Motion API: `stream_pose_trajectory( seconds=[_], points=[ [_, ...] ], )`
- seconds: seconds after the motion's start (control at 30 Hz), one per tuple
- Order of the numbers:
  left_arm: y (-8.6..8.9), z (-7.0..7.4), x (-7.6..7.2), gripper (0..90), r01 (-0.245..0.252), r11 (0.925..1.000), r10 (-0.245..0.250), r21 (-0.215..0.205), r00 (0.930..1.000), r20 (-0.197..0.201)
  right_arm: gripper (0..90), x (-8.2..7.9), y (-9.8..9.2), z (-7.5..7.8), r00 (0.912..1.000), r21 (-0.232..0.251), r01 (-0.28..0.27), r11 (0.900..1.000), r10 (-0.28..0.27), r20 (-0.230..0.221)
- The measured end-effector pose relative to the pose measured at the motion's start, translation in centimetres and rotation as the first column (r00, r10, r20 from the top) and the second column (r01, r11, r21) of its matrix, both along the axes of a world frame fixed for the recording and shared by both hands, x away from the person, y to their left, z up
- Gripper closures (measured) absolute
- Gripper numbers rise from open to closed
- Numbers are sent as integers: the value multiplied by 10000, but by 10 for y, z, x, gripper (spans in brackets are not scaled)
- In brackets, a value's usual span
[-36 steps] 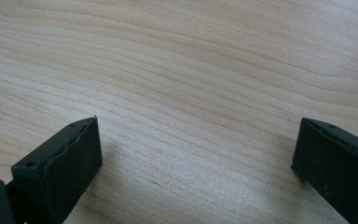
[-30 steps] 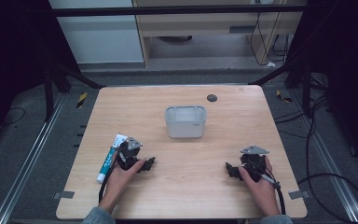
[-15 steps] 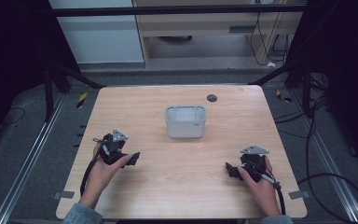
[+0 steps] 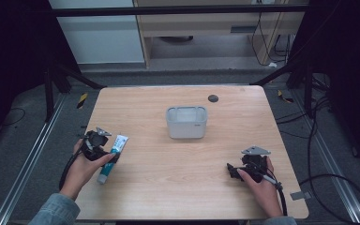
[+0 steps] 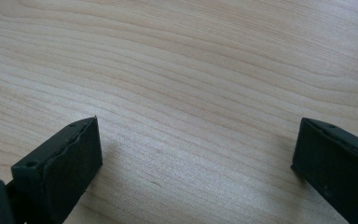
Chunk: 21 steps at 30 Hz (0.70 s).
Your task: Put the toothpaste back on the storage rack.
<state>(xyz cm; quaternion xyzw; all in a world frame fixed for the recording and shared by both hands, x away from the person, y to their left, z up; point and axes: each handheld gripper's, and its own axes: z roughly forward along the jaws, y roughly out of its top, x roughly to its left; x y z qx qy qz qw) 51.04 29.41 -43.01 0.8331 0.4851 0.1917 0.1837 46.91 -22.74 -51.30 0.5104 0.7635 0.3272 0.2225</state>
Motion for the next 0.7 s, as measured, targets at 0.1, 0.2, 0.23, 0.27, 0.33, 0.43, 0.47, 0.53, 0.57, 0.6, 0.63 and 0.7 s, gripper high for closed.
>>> stream_pose_trajectory(
  seconds=[0.1,0.2,0.23,0.27,0.33,0.43,0.47,0.53,0.57,0.6,0.63,0.7],
  points=[
    [5,2,3,132,-52,10000,52,-30,9998,-183,16,0,0,0,10000,0,-4,10000,4,4],
    [7,3,7,185,-74,10000,75,22,9993,-372,16,0,0,0,10000,5,-1,10000,1,1],
    [7,2,8,185,-50,10000,50,-7,9989,-476,16,0,0,0,10000,5,-1,10000,1,1],
    [8,1,9,227,-27,10000,23,-56,9981,-613,16,0,0,0,10000,15,2,10000,-2,6],
    [5,-1,11,282,119,9999,-115,39,9958,-907,16,-1,0,0,10000,37,21,10000,-20,-40],
    [4,-4,14,306,146,9998,-131,131,9940,-1084,16,-1,0,0,10000,18,18,10000,-18,-15],
    [3,-5,15,325,112,9999,-101,82,9932,-1161,16,-1,0,0,10000,8,6,10000,-6,-25],
    [3,-7,18,384,117,9999,-117,-4,9912,-1322,16,-1,0,0,10000,5,-1,10000,1,-24],
    [2,-8,18,384,104,9999,-109,-46,9905,-1373,16,-1,0,0,10000,5,-1,10000,1,-24],
    [1,-11,21,435,155,9999,-156,-20,9870,-1598,16,-1,0,0,10000,19,9,10000,-9,-22],
    [1,-11,21,450,155,9999,-156,-20,9870,-1598,16,-1,0,0,10000,19,9,10000,-9,-22],
    [-1,-13,24,462,196,9998,-191,16,9842,-1761,16,-1,0,0,10000,3,-2,10000,2,-23]
  ],
)
